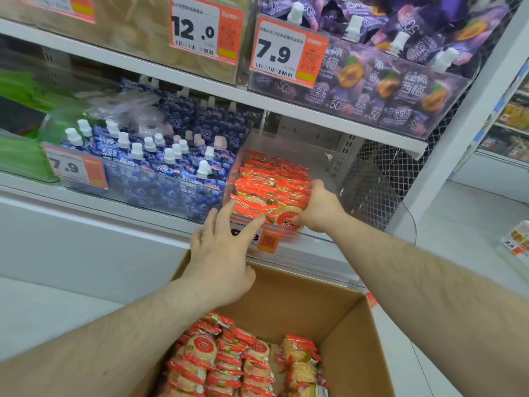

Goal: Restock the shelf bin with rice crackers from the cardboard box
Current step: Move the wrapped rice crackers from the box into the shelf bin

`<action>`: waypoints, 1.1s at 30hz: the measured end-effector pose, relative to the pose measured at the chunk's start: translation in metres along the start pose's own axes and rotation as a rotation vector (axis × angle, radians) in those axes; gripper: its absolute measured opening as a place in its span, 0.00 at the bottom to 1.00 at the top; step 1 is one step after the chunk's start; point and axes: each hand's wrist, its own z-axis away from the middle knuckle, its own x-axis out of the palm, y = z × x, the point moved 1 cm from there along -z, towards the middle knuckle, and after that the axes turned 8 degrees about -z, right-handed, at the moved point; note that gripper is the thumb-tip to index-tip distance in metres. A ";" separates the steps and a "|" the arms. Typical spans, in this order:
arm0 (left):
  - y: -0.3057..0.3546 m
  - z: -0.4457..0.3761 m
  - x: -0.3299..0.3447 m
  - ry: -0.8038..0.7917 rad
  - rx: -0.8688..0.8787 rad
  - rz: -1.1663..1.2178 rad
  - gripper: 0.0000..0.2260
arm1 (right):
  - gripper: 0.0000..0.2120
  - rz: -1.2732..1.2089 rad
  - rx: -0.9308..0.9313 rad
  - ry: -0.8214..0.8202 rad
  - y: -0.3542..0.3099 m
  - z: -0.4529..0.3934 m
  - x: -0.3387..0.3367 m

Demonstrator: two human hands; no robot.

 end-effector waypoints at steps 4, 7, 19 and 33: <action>0.002 0.000 0.003 0.010 0.003 0.030 0.38 | 0.40 0.020 0.083 0.036 -0.007 -0.002 0.003; 0.003 0.000 0.004 0.022 0.005 0.080 0.37 | 0.38 -0.003 0.132 0.044 -0.007 -0.005 0.009; 0.002 0.007 0.000 0.228 0.035 -0.063 0.37 | 0.42 -0.176 0.233 -0.026 -0.002 0.010 -0.005; 0.016 0.030 0.055 -0.383 0.280 0.019 0.27 | 0.06 -0.177 -0.690 0.352 0.073 0.123 0.089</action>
